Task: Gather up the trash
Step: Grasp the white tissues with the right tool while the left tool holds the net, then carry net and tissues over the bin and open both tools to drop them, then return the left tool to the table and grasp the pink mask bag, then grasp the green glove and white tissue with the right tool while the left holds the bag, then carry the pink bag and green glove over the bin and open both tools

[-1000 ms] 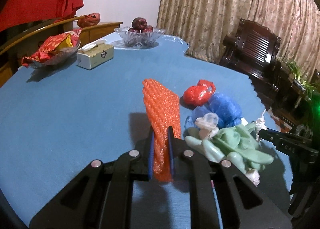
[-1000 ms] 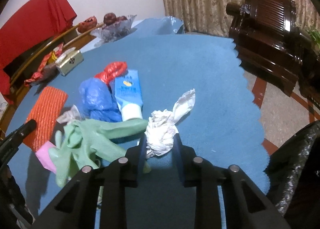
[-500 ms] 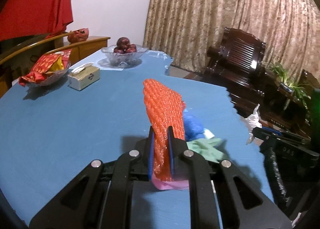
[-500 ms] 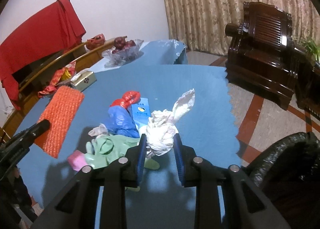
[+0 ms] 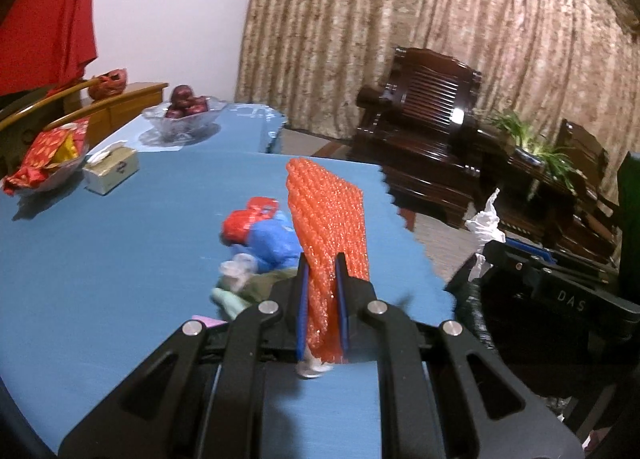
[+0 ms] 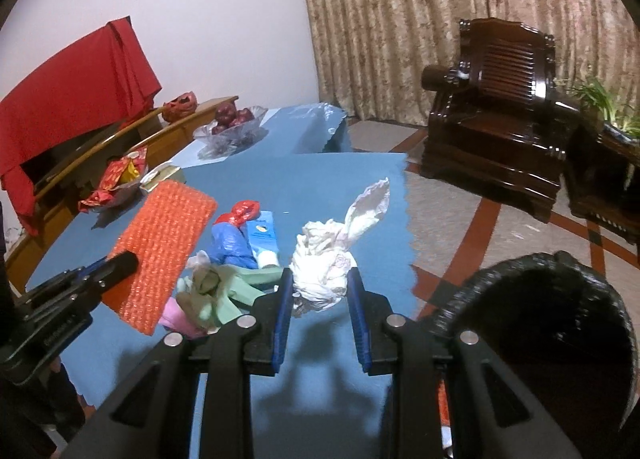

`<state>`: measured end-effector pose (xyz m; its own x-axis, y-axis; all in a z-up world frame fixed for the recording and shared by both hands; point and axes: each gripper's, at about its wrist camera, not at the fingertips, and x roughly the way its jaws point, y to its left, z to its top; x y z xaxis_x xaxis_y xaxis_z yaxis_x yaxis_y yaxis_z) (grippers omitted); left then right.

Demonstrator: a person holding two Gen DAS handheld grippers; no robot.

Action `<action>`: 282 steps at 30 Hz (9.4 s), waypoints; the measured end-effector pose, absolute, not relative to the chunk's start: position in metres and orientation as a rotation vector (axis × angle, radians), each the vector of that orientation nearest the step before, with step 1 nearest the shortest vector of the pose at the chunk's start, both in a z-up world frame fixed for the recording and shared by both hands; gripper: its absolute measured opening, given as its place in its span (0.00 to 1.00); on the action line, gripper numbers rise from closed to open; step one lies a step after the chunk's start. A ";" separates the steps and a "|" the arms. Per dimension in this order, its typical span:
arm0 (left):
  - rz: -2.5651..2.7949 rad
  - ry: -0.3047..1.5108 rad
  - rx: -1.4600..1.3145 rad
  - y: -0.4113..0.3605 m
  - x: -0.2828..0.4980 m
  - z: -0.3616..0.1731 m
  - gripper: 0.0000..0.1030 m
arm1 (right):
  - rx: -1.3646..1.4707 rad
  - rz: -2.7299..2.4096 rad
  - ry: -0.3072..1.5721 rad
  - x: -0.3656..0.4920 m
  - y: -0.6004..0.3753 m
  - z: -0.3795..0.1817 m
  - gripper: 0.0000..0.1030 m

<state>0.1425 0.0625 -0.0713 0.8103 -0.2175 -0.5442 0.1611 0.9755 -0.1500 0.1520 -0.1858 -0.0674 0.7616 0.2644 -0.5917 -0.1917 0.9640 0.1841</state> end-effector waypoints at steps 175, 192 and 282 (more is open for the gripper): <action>0.065 0.777 -0.182 0.218 0.124 -0.164 0.09 | 0.048 0.467 0.899 0.167 -0.042 -0.176 0.56; 0.063 0.789 -0.188 0.213 0.126 -0.168 0.10 | 0.034 0.471 0.920 0.154 -0.043 -0.181 0.70; -0.423 0.543 -0.074 -0.021 0.133 -0.033 0.10 | 0.180 0.259 0.577 0.104 -0.253 -0.028 0.21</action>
<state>0.1326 -0.0212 -0.0332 0.7723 -0.4096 -0.4856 0.3711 0.9113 -0.1784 0.1045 -0.2528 -0.0277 0.8070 0.2907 -0.5141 -0.1902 0.9520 0.2397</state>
